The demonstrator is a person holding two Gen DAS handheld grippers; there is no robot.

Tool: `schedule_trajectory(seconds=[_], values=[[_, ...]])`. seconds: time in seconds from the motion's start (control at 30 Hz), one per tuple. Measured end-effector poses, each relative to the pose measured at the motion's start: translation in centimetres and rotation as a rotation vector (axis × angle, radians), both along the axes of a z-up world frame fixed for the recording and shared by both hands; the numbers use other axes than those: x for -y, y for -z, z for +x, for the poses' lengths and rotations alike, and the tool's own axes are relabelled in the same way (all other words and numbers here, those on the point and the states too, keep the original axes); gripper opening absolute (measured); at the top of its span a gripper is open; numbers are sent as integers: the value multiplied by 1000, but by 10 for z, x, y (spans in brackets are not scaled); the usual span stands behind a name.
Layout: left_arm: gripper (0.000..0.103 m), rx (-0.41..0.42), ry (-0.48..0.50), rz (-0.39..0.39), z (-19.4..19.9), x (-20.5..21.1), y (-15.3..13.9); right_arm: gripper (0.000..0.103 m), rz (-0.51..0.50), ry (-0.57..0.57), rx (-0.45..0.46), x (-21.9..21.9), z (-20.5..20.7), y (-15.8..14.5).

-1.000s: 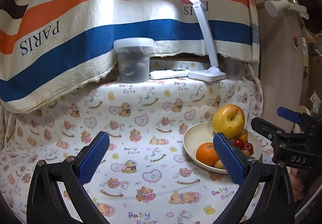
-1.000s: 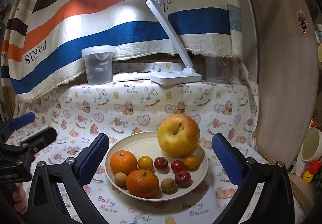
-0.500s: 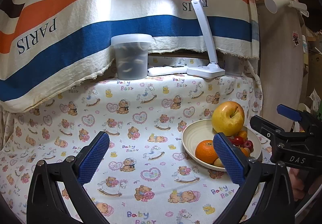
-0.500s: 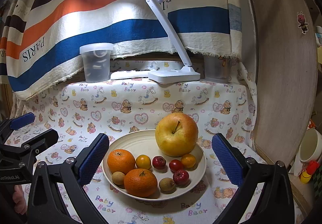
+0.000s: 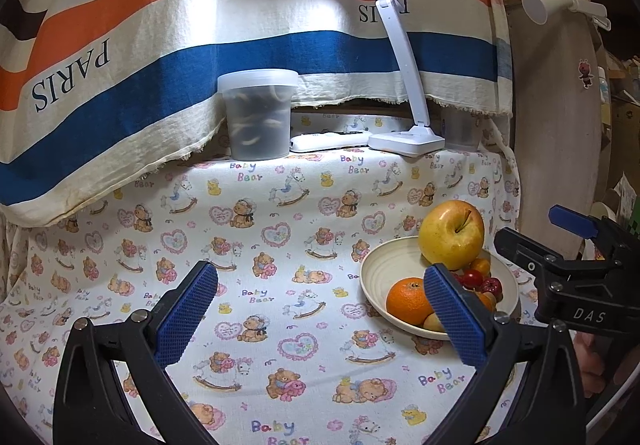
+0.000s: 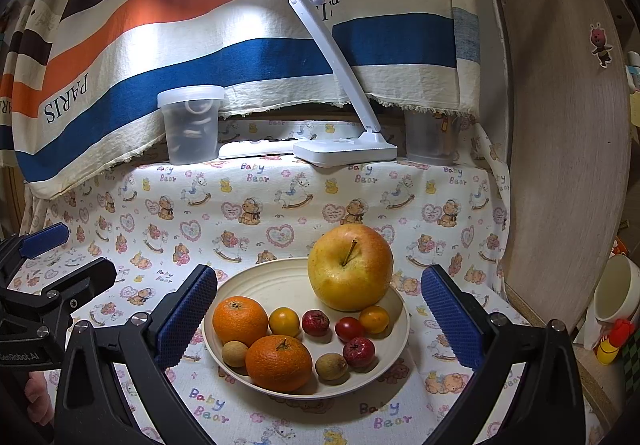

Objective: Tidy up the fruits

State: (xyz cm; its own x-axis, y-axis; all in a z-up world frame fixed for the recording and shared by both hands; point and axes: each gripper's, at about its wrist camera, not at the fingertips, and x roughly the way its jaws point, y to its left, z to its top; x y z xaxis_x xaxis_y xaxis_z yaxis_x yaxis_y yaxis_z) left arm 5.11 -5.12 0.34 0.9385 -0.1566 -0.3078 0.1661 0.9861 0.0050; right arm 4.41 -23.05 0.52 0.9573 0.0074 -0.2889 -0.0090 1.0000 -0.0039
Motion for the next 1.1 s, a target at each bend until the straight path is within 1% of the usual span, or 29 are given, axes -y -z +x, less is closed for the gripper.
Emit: schedule_trajectory(seconds=[1.1], values=[[102, -1, -5, 0, 1, -2, 0, 102, 0, -2, 0, 1, 0, 0]])
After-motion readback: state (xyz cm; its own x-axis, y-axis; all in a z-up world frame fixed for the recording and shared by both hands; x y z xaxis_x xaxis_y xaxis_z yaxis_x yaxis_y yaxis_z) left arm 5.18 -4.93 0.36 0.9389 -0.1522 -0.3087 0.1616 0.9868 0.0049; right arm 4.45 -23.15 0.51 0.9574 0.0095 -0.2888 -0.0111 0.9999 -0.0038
